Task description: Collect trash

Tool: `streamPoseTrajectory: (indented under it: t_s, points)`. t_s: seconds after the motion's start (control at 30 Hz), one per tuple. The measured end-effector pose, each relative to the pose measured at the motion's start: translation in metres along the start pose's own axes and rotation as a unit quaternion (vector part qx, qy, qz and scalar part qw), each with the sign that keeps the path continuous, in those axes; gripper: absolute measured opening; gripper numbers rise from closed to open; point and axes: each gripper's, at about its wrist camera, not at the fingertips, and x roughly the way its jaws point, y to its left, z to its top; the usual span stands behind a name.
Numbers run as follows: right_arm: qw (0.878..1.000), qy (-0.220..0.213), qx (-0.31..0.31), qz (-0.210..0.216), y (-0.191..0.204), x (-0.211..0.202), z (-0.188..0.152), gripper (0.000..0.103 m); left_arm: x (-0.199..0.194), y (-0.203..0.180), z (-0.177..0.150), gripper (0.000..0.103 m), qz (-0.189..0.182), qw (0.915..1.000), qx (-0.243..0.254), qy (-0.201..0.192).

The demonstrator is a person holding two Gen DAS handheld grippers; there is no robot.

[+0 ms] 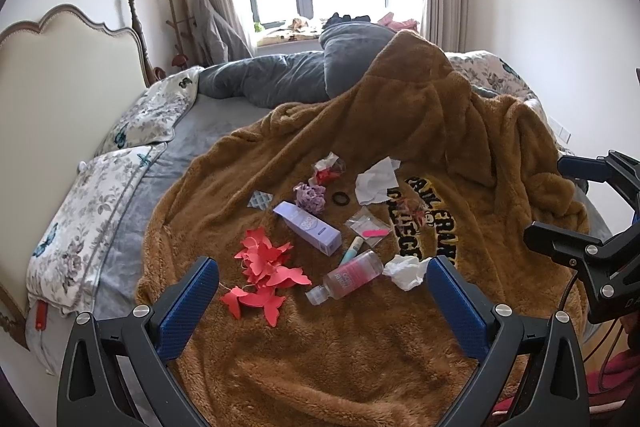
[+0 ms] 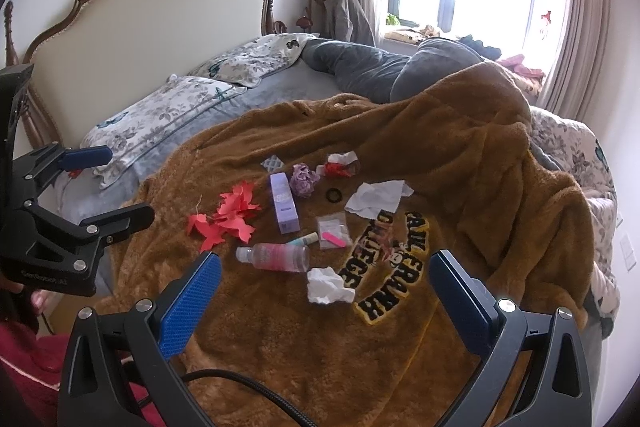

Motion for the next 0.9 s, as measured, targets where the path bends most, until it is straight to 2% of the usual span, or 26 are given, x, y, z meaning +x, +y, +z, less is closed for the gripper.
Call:
streamPoseTrajectory:
  t_s: [0.57,0.73,0.9]
  points:
    - [1.000,0.013,0.003,0.001,0.000,0.009,0.001,0.103,0.016,0.004,0.008,0.103,0.000,0.9998,-0.006,0.018]
    - [0.999,0.028,0.016,0.005,-0.002,0.021,0.003,0.103,0.028,0.009,0.010,0.103,-0.002,0.9994,-0.010,0.032]
    - [0.998,0.061,0.030,0.012,-0.004,0.052,0.009,0.103,0.052,0.014,0.010,0.103,-0.001,0.9986,-0.007,0.051]
